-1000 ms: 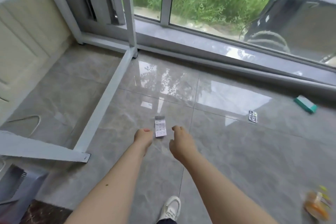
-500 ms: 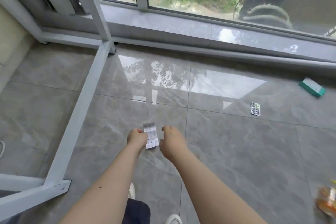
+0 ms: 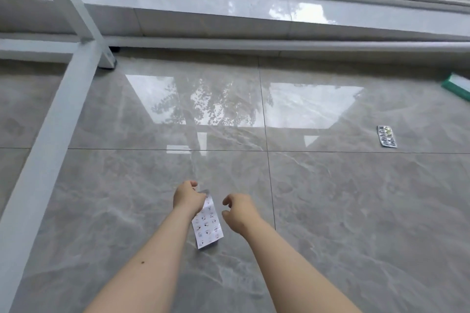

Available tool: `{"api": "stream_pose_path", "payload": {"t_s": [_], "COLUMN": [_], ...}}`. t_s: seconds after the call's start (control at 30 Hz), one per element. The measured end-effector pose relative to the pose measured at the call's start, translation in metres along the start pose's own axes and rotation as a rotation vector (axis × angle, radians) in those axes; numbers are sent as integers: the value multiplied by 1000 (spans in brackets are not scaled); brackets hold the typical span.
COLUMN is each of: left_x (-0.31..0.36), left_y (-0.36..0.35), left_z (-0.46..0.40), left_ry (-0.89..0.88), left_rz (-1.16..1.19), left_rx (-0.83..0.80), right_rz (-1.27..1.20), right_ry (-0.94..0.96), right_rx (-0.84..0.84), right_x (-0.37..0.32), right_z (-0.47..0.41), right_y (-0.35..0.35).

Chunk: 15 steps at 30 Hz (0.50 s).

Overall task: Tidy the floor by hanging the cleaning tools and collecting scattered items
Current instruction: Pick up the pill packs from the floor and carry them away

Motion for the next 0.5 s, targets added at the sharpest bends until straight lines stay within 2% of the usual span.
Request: {"api": "stream_pose_path", "payload": {"t_s": [0.17,0.3,0.5], "left_x": [-22,-43,-50], "left_y": [-19,-32,-37], "left_z": [-69,-102,-119], "left_ry": [-65,-51,-94], "left_rz": [-320,-413,-479], "left_rx": [-6,-37,62], "right_rz": [-64,-101,-134], "right_ry": [6,27,-4], "right_rx": [-1,29,85], "right_x": [18,20,31], "right_z": [-78,-118,-140], "right_y": [-37,-57,-73]}}
Point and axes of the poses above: each hand's wrist, its own z-axis away from the middle knuckle, its own y-axis out of the back of the hand, x = y × z, the point moved 10 cm from there along -z, towards the middle knuckle, and after that the axes turned 7 degrees about -x, right-handed, at the moved point
